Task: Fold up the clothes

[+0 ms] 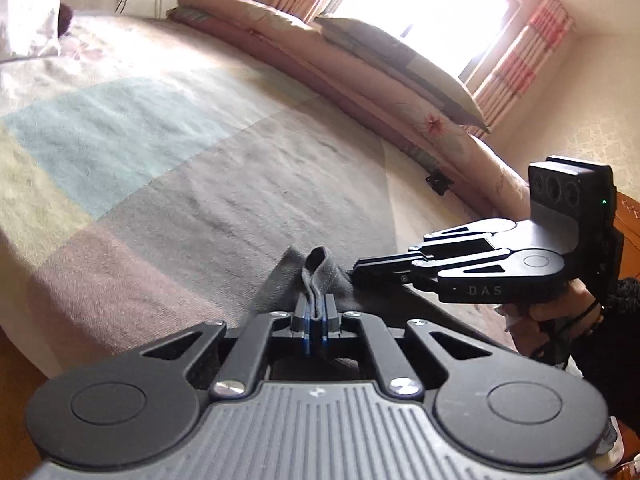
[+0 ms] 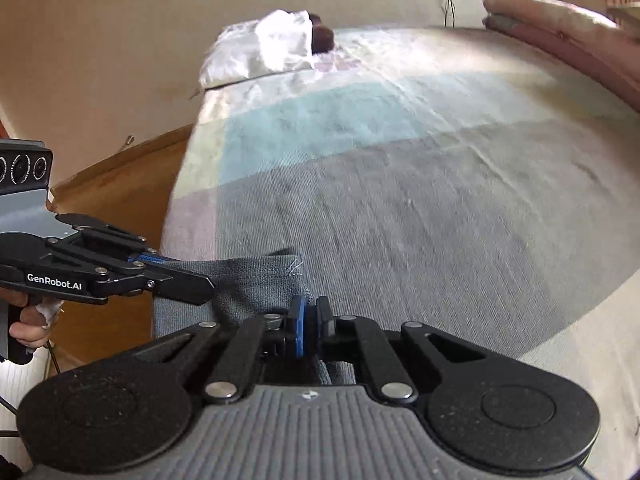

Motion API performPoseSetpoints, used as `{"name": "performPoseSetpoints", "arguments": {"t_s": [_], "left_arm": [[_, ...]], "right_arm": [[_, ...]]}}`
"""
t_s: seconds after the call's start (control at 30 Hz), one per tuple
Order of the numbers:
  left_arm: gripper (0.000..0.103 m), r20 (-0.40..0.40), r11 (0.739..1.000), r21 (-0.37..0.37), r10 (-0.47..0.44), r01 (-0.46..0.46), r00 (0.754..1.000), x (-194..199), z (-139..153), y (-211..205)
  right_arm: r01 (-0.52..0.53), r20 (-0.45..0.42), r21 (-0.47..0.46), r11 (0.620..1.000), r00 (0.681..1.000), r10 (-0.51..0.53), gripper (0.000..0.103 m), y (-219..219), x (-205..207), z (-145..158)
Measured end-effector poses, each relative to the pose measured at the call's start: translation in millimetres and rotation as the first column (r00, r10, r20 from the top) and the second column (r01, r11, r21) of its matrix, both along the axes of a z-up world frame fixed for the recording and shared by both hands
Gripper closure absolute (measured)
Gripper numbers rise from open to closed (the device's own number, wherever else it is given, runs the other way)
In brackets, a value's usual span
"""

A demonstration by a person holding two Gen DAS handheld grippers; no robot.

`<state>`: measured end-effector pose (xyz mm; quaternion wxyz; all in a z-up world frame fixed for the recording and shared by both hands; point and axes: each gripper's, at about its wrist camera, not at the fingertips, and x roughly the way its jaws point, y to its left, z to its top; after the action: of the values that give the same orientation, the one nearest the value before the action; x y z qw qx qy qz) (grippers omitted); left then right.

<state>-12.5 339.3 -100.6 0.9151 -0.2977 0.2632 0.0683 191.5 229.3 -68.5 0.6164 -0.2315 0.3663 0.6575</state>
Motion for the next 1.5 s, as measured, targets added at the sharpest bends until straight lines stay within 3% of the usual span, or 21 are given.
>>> {"name": "performPoseSetpoints", "arguments": {"t_s": [0.07, 0.13, 0.23, 0.3, 0.37, 0.57, 1.1, 1.27, 1.37, 1.5], "left_arm": [[0.100, -0.005, 0.999, -0.031, 0.017, -0.018, 1.000, 1, -5, 6], [0.100, -0.010, 0.997, -0.061, 0.035, -0.035, 0.999, 2, -10, 13], [0.100, -0.019, 0.993, -0.100, 0.059, -0.060, 0.998, 3, -16, 21], [0.100, -0.013, 0.997, -0.052, 0.061, -0.062, 0.998, 5, -13, 17], [0.100, 0.011, 0.999, -0.003, 0.049, -0.049, 0.999, 3, -6, 11], [0.100, 0.013, 0.997, 0.021, 0.081, -0.081, 0.997, -1, -1, 16], [0.101, -0.012, 0.990, 0.037, 0.139, -0.139, 0.990, -4, 5, 27], [0.100, -0.066, 0.989, 0.032, 0.148, -0.146, 0.987, 0, -6, 30], [0.097, -0.082, 0.987, 0.051, 0.159, -0.155, 0.984, -4, -2, 31], [0.097, -0.093, 0.981, 0.099, 0.176, -0.166, 0.980, -11, 12, 32]], "right_arm": [[0.006, -0.028, -0.010, 1.000, 1.000, -0.006, 0.091, -1, 3, -7], [-0.016, -0.070, -0.008, 1.000, 0.997, 0.015, 0.082, -6, 4, -6], [-0.048, -0.028, -0.020, 0.999, 0.998, 0.048, 0.085, -9, 0, -5], [-0.052, -0.003, -0.025, 0.998, 0.999, 0.052, 0.092, -9, -4, -4], [-0.044, 0.008, -0.015, 0.999, 0.999, 0.044, 0.093, -9, -5, -3], [0.008, 0.039, 0.041, 0.999, 0.999, -0.009, 0.099, -5, -6, 7], [0.065, 0.058, 0.030, 0.997, 0.996, -0.066, 0.100, 23, -13, -3], [0.107, 0.024, 0.024, 0.994, 0.994, -0.107, 0.099, 24, -9, -13], [0.121, -0.003, 0.038, 0.992, 0.993, -0.121, 0.094, 17, -5, -3], [0.135, 0.042, 0.077, 0.988, 0.989, -0.139, 0.091, -19, -1, 29]]}}
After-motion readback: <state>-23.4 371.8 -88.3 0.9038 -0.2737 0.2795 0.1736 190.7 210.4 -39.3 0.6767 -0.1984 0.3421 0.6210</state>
